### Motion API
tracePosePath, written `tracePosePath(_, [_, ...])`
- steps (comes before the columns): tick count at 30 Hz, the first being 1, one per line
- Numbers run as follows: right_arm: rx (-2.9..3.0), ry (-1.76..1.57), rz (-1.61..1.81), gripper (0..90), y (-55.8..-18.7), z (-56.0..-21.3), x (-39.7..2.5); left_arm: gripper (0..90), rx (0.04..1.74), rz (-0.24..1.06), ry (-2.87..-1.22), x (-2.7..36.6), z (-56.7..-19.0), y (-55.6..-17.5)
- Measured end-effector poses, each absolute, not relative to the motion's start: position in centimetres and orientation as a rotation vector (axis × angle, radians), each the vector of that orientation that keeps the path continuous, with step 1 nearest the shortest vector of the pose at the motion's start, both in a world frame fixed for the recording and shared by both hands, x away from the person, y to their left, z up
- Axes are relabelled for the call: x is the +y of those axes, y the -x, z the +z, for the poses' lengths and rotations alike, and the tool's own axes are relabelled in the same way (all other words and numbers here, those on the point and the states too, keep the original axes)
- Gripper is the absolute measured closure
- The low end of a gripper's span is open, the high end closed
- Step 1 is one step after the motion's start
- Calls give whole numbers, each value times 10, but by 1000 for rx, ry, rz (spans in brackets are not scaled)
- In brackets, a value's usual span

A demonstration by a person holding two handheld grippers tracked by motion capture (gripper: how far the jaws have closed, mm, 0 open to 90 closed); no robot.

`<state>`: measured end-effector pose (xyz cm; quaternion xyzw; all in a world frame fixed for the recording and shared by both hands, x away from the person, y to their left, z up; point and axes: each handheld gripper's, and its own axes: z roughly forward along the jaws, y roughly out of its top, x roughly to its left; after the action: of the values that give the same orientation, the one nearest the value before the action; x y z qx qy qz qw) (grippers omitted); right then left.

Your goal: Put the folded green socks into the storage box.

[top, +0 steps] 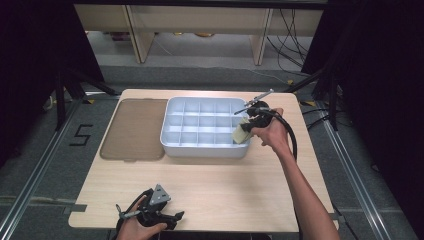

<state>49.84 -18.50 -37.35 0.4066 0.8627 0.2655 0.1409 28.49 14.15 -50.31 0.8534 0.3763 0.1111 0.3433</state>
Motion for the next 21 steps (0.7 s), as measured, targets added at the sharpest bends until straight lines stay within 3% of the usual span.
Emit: tracePosePath(21, [2490,-1114,592,729,-510,-395,-177,235,944,300,-2232,141,-502,-284])
